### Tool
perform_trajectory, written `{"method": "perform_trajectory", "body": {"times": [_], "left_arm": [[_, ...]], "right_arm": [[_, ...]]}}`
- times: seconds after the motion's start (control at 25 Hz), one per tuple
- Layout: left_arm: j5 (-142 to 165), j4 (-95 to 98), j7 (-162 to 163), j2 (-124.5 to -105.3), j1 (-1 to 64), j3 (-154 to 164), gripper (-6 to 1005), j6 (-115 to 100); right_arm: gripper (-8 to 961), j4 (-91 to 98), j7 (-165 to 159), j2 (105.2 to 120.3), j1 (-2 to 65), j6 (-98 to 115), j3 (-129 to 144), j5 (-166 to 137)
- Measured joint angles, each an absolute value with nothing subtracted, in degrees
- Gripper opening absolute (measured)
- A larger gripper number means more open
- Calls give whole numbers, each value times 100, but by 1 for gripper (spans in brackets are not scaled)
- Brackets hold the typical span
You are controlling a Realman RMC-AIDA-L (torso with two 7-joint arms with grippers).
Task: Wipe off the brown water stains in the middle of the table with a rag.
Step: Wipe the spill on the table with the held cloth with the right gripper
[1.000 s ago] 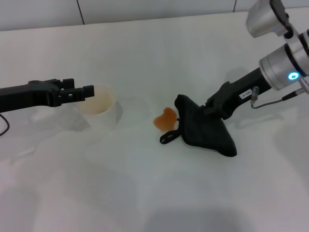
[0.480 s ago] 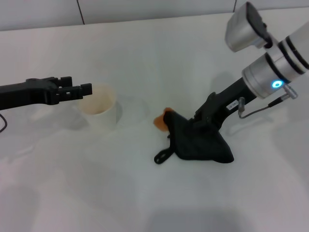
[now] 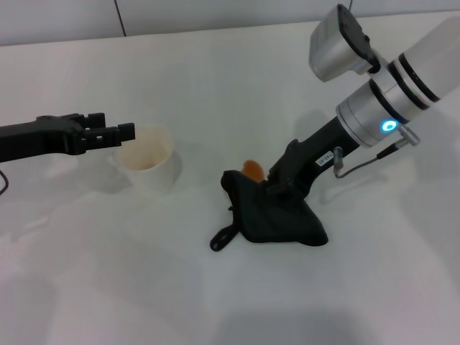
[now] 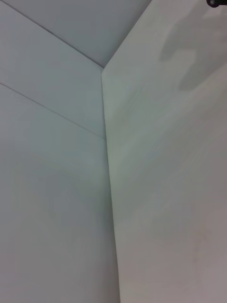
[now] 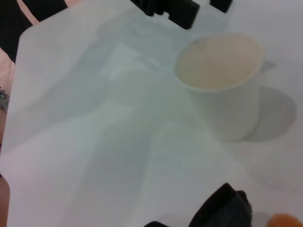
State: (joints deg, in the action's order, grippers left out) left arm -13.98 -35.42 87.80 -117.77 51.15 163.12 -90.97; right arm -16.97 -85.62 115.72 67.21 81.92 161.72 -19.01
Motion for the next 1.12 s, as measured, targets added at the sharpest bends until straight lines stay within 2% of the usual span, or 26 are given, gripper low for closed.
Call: {"method": "perform_trajectory", "body": {"times": [1.12], "left_arm": [[-1356, -3542, 8780, -11813, 5115, 16312, 877, -9100]], "right_arm": [[121, -1132, -8257, 11552, 6808, 6770, 16153, -1602]]}}
